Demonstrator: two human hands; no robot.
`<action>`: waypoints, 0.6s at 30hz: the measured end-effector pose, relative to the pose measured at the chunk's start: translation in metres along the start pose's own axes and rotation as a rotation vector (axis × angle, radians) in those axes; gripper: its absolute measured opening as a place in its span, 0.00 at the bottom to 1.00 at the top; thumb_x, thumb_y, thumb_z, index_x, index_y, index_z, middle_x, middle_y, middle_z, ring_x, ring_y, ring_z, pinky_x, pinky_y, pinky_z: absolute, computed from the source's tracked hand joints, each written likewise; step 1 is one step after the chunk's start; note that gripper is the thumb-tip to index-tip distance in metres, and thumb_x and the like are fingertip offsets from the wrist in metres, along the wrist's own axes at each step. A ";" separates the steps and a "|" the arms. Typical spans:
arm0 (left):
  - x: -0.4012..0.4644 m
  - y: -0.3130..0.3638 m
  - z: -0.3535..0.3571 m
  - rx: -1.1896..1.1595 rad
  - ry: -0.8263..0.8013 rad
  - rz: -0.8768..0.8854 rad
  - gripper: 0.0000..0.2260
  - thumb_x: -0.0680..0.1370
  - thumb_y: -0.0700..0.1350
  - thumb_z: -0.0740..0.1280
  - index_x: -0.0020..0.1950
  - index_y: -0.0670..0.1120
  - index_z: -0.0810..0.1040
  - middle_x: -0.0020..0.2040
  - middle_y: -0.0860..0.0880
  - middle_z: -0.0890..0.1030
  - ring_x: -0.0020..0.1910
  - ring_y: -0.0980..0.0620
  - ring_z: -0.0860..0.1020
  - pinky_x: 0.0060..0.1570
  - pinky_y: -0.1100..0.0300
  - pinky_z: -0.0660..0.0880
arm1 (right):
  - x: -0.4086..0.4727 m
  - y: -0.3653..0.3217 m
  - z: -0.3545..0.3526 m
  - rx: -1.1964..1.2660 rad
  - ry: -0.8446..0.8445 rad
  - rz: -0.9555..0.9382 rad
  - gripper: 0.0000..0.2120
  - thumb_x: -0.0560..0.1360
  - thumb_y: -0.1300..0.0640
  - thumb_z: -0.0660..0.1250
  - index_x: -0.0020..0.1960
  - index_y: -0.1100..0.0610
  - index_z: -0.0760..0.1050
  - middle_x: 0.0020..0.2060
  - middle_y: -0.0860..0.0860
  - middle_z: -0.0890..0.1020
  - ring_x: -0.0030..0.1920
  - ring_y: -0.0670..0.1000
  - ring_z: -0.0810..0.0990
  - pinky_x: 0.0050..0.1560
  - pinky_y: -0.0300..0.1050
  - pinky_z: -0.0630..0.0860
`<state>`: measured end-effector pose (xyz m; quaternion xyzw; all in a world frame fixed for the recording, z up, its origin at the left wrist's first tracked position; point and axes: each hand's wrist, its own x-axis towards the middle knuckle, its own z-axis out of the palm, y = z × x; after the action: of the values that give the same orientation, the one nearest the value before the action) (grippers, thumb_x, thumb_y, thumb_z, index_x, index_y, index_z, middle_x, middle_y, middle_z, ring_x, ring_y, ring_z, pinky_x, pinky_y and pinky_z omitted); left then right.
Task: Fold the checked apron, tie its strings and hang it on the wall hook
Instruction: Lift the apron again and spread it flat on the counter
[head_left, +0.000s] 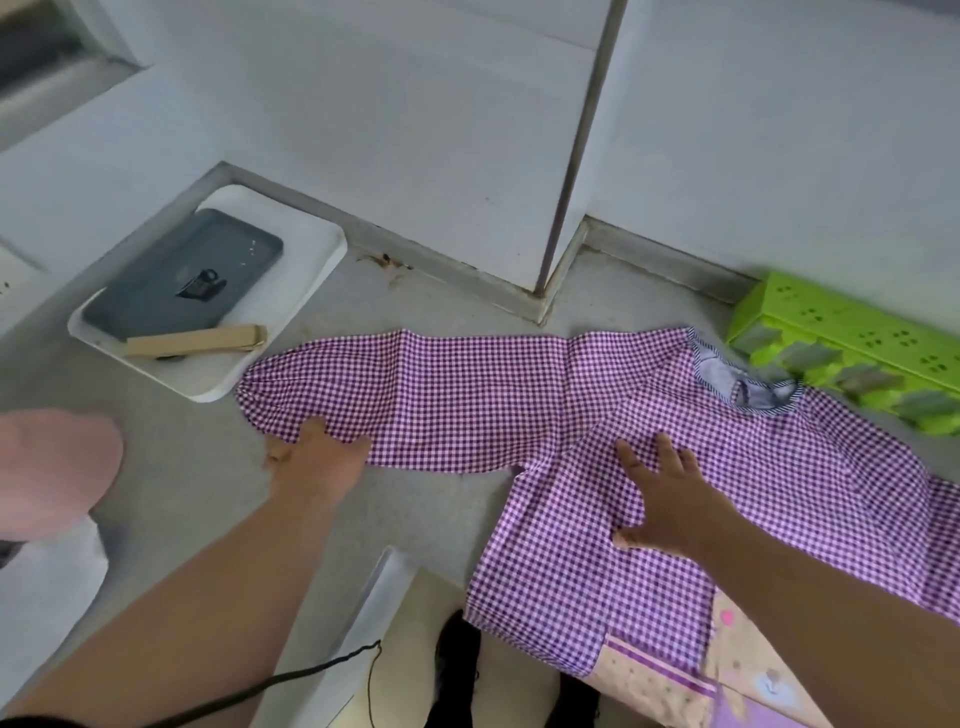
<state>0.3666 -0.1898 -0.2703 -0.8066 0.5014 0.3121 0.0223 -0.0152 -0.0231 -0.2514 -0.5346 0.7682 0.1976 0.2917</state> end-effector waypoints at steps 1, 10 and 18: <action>0.002 0.001 0.001 -0.058 0.007 -0.031 0.42 0.77 0.63 0.71 0.84 0.53 0.54 0.84 0.39 0.48 0.82 0.34 0.54 0.75 0.37 0.63 | 0.000 0.000 0.000 -0.001 0.003 0.000 0.64 0.65 0.28 0.74 0.80 0.37 0.28 0.81 0.58 0.32 0.81 0.68 0.37 0.76 0.72 0.60; 0.033 0.023 0.000 -0.644 0.115 -0.198 0.29 0.79 0.47 0.73 0.77 0.41 0.68 0.72 0.38 0.75 0.68 0.35 0.77 0.61 0.43 0.76 | 0.003 0.000 0.002 -0.003 0.003 0.021 0.65 0.64 0.27 0.74 0.79 0.35 0.28 0.81 0.56 0.32 0.81 0.66 0.36 0.76 0.72 0.59; 0.010 0.071 -0.009 -0.919 -0.162 -0.099 0.24 0.74 0.50 0.71 0.68 0.41 0.79 0.66 0.37 0.82 0.64 0.36 0.82 0.58 0.43 0.81 | -0.002 0.001 -0.002 -0.008 0.024 0.018 0.64 0.63 0.26 0.74 0.79 0.34 0.29 0.82 0.54 0.34 0.82 0.63 0.37 0.73 0.73 0.64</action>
<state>0.3155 -0.2364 -0.2486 -0.7288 0.2690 0.5625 -0.2831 -0.0162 -0.0222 -0.2484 -0.5312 0.7756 0.1965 0.2786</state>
